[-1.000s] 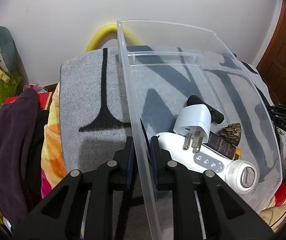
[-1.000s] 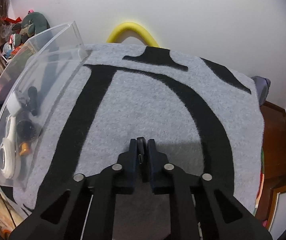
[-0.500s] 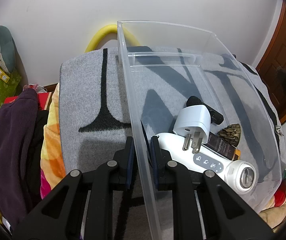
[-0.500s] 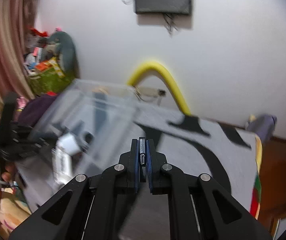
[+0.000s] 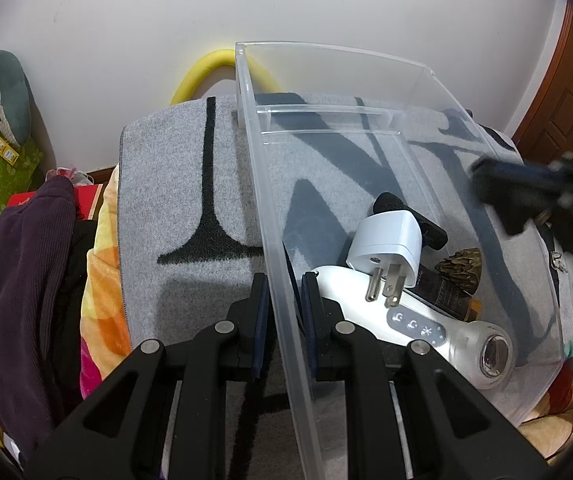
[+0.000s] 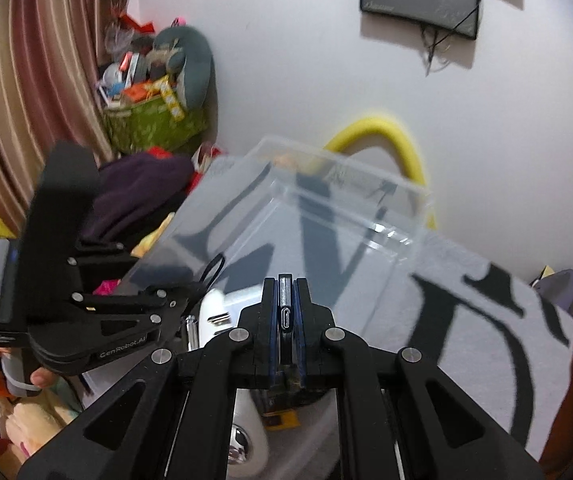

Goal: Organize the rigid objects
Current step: 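Carry the black USB adapter into the box and release it, then grasp the silver keys on the blanket with the right gripper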

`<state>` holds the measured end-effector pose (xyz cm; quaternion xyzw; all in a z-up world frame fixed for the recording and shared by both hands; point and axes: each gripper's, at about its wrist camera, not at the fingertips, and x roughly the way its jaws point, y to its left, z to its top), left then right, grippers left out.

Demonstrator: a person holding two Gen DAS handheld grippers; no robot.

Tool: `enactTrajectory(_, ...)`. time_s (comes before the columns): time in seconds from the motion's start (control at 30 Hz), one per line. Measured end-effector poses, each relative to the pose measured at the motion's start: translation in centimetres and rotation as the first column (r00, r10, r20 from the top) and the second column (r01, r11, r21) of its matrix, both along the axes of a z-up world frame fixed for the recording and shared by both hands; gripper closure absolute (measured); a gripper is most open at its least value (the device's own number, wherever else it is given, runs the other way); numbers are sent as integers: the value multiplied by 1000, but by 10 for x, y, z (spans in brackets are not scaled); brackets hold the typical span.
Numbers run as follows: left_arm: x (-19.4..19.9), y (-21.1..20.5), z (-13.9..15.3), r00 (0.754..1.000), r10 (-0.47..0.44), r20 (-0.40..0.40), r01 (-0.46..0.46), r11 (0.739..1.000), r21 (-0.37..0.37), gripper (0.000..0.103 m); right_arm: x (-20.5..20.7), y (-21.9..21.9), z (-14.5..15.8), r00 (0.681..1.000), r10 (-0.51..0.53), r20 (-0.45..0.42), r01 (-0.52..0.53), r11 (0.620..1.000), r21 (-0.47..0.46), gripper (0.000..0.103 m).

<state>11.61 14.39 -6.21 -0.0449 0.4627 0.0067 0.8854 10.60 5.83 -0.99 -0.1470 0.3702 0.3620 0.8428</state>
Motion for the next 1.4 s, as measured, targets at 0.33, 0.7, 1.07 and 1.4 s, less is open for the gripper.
enactTrajectory(0.33, 1, -1, 0, 1000, -2, 2, 2, 1000, -2, 87, -1, 11, -22, 998, 27, -50, -31, 997, -64, 96)
enactTrajectory(0.7, 2, -2, 0, 1000, -2, 1, 2, 1000, 0, 87, -10, -22, 8, 999, -30, 21, 30, 1000, -2, 59)
enactTrajectory(1.07, 2, -1, 0, 1000, -1, 1, 1, 1000, 3, 87, -7, -134, 28, 954, -294, 59, 290, 955, 59, 42)
enactTrajectory(1.4, 1, 0, 0, 1000, 1, 1, -1, 1000, 4, 87, -1, -221, -22, 871, -491, -16, 489, 869, -75, 43)
